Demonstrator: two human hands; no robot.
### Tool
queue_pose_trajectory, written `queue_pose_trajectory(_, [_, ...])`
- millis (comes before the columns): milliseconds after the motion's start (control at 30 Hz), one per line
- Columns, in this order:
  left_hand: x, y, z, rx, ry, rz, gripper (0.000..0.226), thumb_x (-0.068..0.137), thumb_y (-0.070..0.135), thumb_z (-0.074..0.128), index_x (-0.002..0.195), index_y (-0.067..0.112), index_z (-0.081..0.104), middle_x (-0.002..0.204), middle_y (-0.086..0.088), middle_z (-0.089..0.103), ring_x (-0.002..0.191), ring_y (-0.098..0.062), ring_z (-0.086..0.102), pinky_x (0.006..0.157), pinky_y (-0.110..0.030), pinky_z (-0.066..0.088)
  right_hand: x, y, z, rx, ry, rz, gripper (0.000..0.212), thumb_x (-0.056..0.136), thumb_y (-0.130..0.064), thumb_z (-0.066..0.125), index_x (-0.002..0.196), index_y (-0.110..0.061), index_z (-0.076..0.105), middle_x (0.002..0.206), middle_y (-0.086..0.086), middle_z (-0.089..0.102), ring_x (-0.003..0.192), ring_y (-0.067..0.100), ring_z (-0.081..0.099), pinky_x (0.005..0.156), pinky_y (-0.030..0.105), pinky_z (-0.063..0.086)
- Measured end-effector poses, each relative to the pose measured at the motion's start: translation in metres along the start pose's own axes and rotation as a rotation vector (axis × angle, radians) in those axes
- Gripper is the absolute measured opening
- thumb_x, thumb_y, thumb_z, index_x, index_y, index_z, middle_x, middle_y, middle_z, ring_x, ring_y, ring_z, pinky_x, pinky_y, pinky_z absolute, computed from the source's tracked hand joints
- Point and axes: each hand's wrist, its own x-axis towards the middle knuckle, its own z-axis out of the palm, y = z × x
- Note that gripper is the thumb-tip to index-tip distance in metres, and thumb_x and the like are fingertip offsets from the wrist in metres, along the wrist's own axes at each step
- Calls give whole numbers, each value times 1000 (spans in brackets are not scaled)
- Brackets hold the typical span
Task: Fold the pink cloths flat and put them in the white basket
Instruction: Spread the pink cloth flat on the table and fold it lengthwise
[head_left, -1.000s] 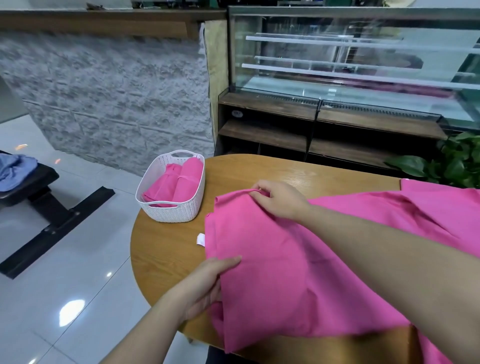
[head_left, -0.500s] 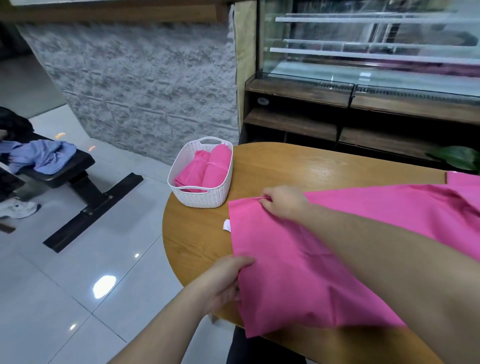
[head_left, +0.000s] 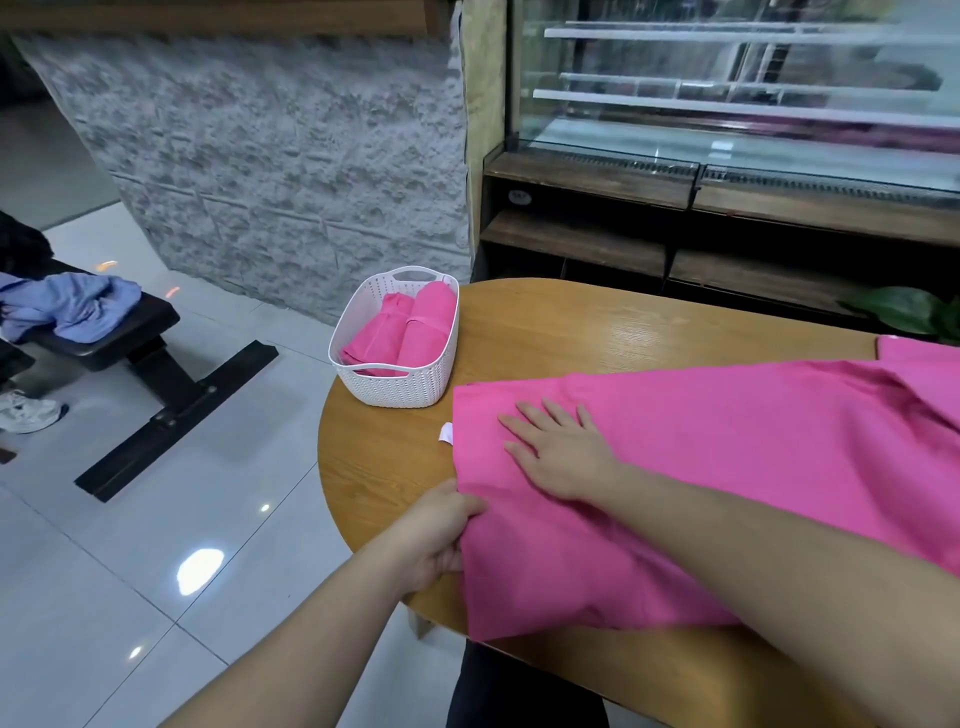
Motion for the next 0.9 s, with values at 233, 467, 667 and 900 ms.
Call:
queue_pose_trajectory(233, [9, 11, -5, -6, 50, -11, 19, 99, 21, 51, 111, 16, 65, 84, -5, 74, 71, -17, 67, 62, -32, 59, 18, 3, 1, 25, 28, 146, 57, 97, -65, 5, 152, -52, 4, 165, -13, -5, 152, 21, -11, 113, 67, -12])
queue_pose_trajectory(467, [24, 16, -12, 31, 139, 12, 17, 101, 16, 49, 101, 17, 65, 70, 2, 69, 62, -11, 63, 56, -26, 55, 36, 2, -5, 36, 21, 189, 63, 93, -71, 9, 152, -51, 4, 165, -13, -4, 152, 20, -10, 110, 72, -12])
queue_pose_trajectory(667, [36, 19, -11, 230, 269, 196, 22, 104, 19, 46, 116, 18, 64, 101, -7, 72, 80, -21, 65, 64, -29, 53, 21, 16, -9, 395, 304, 80, 54, 95, -43, 52, 147, -33, 40, 155, -6, 37, 145, 22, 28, 119, 54, 18])
queue_pose_trajectory(900, [30, 18, -15, 213, 279, 201, 25, 102, 32, 50, 110, 14, 64, 94, -6, 73, 83, -21, 69, 73, -32, 56, -40, 51, 0, 235, 263, 89, 41, 99, -42, 47, 140, -39, 50, 154, -7, 39, 144, 19, 29, 118, 49, 21])
